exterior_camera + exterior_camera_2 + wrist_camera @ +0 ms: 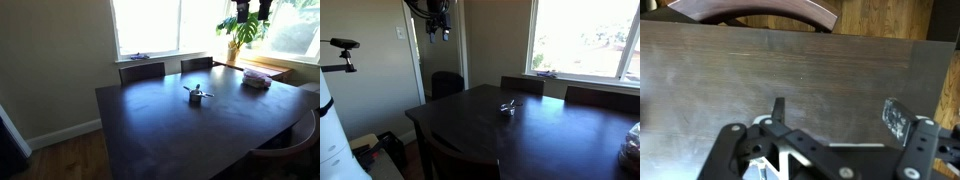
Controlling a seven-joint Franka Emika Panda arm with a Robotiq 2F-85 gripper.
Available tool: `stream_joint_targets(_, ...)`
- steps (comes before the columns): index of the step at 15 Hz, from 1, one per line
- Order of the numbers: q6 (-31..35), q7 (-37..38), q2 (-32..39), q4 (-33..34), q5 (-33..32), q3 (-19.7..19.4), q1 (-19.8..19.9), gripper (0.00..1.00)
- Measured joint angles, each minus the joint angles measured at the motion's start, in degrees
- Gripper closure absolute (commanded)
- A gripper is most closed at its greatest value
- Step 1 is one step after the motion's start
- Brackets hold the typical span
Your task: Unstack the pots on the table
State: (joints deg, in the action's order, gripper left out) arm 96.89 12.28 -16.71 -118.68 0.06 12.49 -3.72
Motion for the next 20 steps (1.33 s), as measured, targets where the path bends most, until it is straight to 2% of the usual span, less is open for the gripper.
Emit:
stream_joint_targets(12,1.41,0.32,1.40,0.97,0.00,-0.40,0.01,0.00)
stream_joint_targets(15,4.39,1.61,4.74,3.43,-0.07,-1.20,0.19,0.00)
stream_joint_targets(20,10.72,4.73,14.12,9.29,-0.94,-2.47,0.24,0.00)
